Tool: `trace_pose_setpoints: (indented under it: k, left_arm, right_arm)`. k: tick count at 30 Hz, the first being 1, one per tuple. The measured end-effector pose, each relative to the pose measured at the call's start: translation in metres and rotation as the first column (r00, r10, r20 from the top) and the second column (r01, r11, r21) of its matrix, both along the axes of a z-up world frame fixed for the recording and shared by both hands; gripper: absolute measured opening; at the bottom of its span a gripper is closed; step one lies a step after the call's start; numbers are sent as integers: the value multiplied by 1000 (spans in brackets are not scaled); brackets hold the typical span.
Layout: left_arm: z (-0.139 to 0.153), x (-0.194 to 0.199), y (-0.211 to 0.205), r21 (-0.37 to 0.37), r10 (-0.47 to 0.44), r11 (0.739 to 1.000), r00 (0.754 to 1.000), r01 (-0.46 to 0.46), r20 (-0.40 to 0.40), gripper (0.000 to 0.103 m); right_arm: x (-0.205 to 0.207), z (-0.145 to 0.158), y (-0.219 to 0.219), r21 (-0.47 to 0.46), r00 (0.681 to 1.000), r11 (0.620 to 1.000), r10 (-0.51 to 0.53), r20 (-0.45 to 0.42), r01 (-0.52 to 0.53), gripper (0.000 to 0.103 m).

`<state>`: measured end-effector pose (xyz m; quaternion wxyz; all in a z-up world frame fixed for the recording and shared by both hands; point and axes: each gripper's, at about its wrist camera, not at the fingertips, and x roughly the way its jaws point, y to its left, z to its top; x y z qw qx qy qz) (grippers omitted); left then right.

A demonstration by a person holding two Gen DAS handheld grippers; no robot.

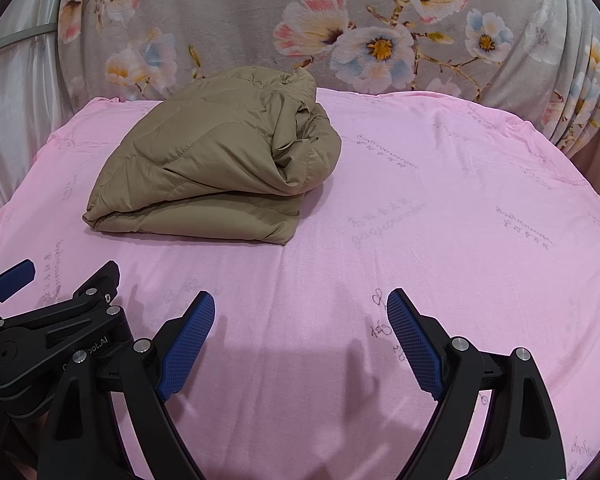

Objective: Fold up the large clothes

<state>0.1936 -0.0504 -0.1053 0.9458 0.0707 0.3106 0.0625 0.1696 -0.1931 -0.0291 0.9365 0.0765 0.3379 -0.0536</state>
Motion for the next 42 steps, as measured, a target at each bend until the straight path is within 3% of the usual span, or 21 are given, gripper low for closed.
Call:
trace_pose_setpoints:
  k: [10,42]
  left_arm:
    - [-1,2,-1,24,9,1000,1000,-9,-5,95]
    - [2,0,0,19,-5,1000,1000,5,1,91]
  right_arm:
    - [0,0,0,-44,999,999,-30,-12,30,86]
    - [0,-1,-2,-42,1000,999,-24,-11,24,86]
